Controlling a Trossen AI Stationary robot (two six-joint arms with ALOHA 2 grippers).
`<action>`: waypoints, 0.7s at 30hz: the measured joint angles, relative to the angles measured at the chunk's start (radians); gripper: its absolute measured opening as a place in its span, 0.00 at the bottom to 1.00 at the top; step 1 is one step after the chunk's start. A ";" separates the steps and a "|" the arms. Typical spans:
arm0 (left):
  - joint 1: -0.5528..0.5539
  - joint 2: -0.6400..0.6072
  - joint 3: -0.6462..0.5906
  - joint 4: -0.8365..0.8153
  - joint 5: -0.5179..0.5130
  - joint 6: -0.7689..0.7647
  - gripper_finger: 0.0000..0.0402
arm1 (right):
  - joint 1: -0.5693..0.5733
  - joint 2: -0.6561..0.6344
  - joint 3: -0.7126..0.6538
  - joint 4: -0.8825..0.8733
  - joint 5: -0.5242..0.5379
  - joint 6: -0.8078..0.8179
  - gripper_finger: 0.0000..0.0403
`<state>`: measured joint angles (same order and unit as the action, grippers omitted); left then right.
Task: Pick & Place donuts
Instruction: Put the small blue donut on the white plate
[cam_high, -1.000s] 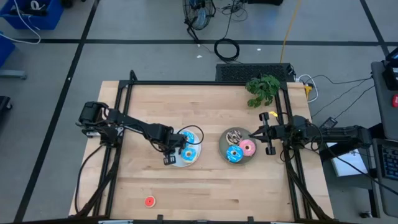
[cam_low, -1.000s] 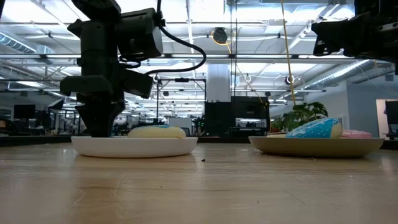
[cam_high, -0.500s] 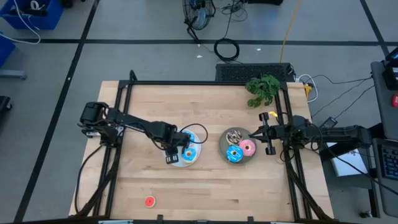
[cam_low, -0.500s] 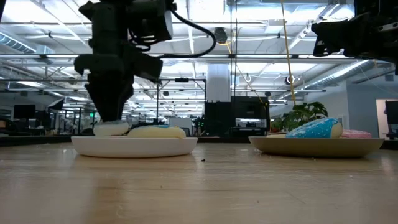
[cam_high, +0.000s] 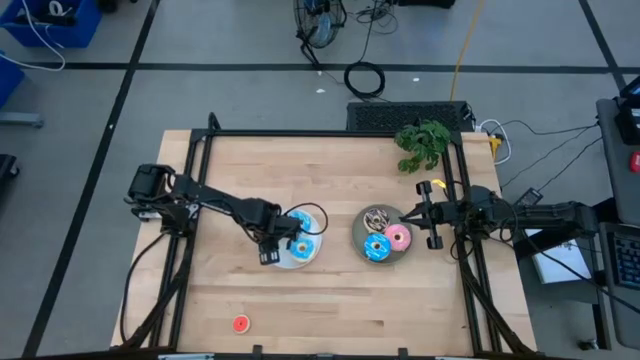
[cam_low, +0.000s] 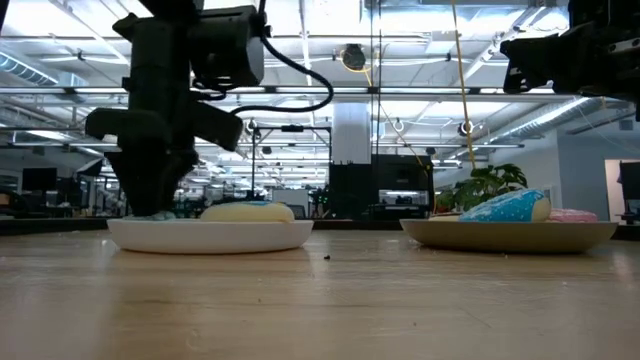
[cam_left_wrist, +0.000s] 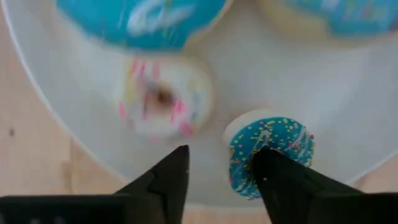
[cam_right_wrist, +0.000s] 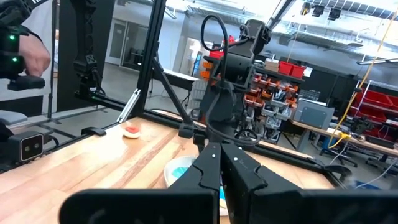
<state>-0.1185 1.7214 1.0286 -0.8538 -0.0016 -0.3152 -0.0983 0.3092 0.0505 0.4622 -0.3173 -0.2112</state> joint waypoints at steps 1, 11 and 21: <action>-0.002 0.000 0.000 0.011 0.000 0.007 0.48 | 0.000 0.000 0.000 0.001 0.000 0.000 0.00; 0.007 0.000 0.014 0.016 -0.008 0.025 0.77 | 0.000 0.000 0.000 0.004 0.000 0.000 0.00; 0.007 -0.002 0.135 -0.128 -0.093 0.051 0.76 | 0.000 0.000 0.000 0.004 0.000 0.000 0.00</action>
<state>-0.1112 1.7195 1.1641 -0.9818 -0.0949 -0.2638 -0.0983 0.3091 0.0505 0.4661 -0.3176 -0.2108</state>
